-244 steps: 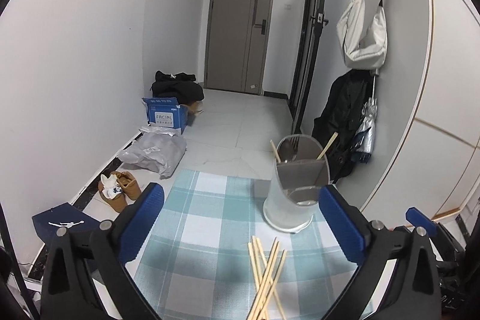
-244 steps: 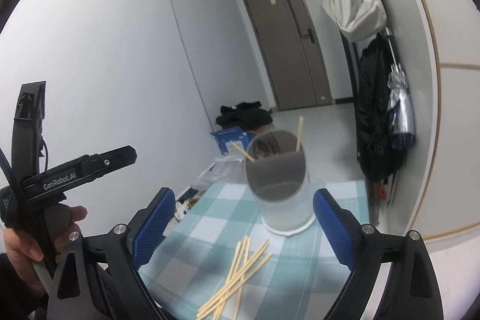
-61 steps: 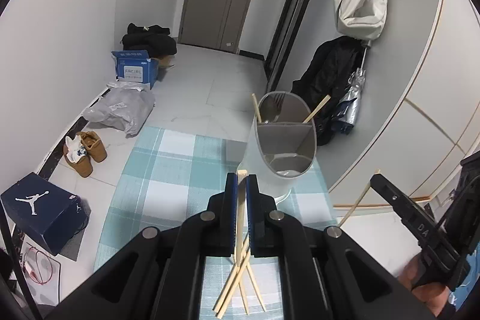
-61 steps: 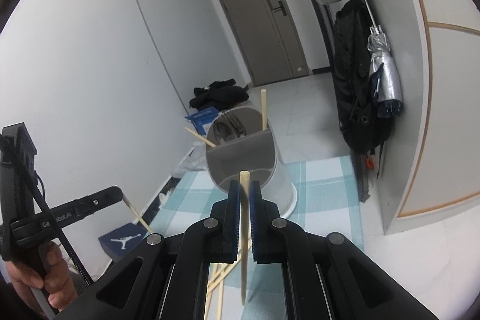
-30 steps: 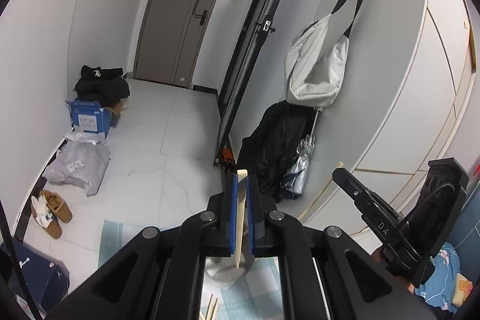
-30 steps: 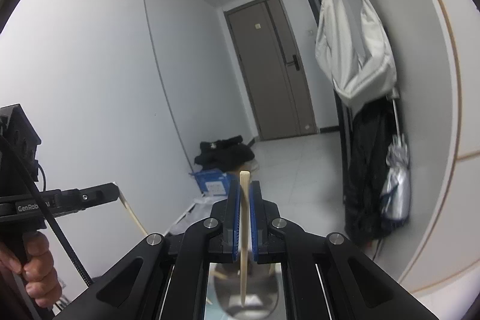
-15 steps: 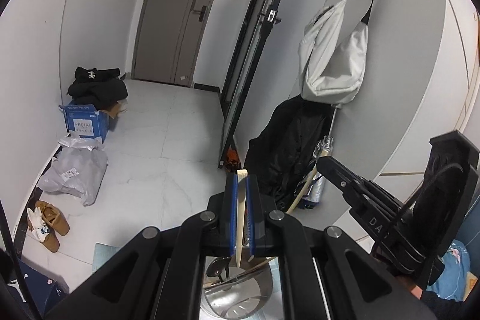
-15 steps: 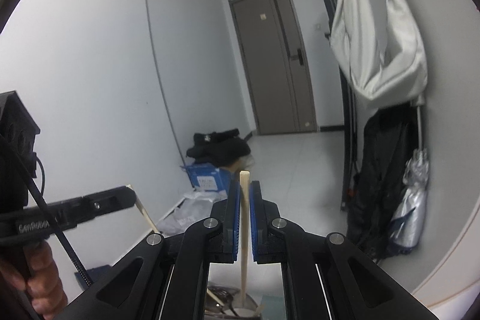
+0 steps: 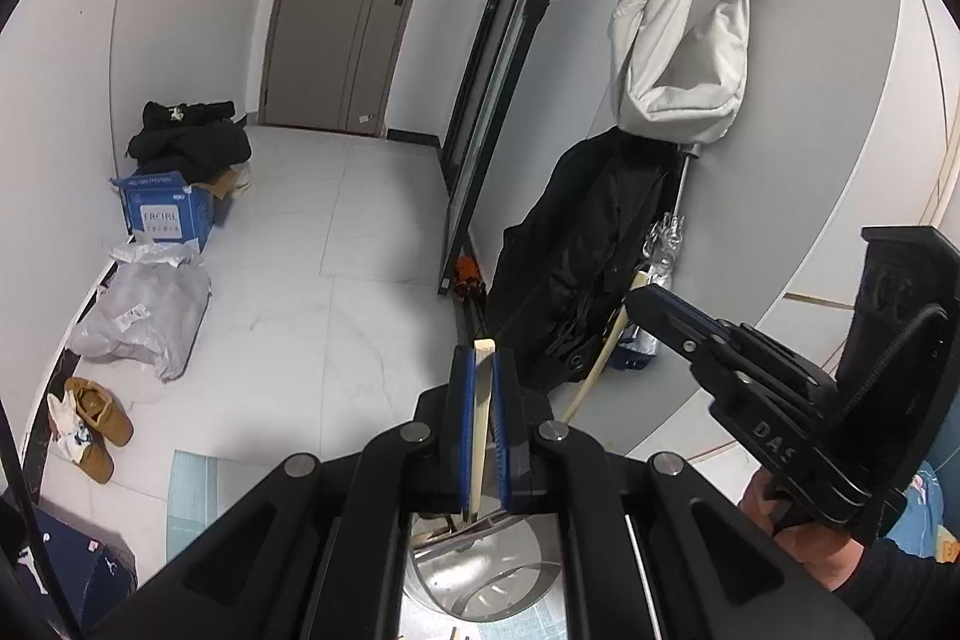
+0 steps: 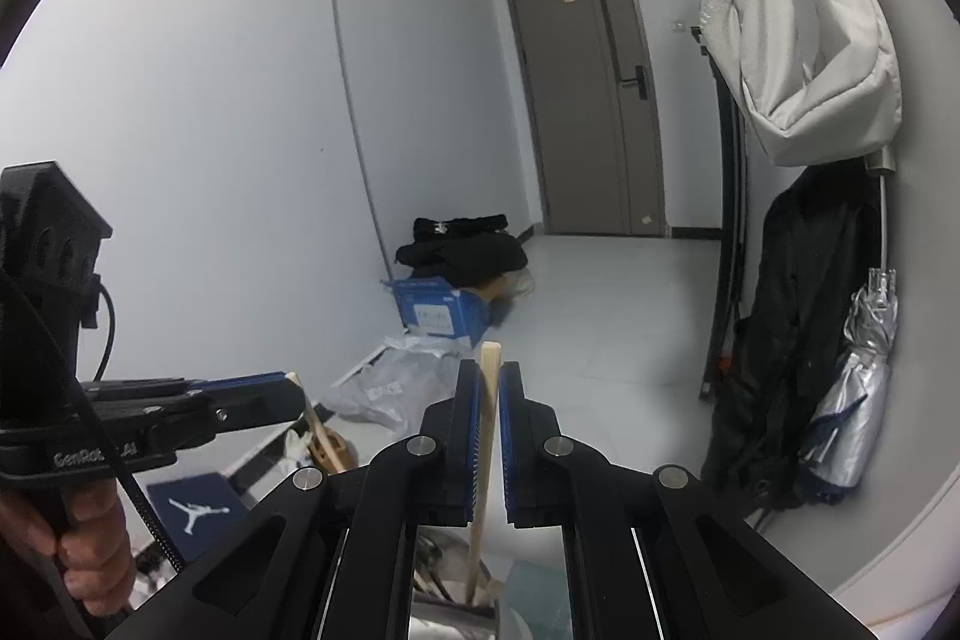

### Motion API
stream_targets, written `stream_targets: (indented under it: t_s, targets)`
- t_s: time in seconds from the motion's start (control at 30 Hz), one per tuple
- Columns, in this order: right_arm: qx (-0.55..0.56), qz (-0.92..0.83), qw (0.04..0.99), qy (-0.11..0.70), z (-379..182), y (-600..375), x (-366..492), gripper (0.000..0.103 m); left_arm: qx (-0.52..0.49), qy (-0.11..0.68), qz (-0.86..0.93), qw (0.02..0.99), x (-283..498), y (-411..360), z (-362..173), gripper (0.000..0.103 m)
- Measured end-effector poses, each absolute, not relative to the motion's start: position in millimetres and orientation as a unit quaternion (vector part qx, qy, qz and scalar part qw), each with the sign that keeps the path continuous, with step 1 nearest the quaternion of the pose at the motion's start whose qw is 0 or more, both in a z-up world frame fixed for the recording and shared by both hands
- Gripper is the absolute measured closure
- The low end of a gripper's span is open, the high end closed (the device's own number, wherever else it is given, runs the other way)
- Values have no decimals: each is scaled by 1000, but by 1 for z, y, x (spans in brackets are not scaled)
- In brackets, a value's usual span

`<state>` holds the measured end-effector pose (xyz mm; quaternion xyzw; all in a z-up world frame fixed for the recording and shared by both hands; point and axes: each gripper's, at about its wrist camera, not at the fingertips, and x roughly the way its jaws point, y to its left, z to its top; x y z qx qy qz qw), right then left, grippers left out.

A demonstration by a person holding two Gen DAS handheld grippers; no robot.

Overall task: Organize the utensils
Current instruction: 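Carry both held chopsticks up over the white holder's opening, then open both grippers to drop the chopsticks into the holder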

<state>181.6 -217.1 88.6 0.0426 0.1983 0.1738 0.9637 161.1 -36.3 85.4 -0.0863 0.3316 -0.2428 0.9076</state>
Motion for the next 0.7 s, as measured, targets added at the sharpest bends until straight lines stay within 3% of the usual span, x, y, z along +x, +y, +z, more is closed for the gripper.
stream_targets:
  t_s: [0.7]
  targets:
    - [13, 214, 942, 258, 38, -201, 170, 94, -74, 363, -255, 893, 144, -44, 69, 98]
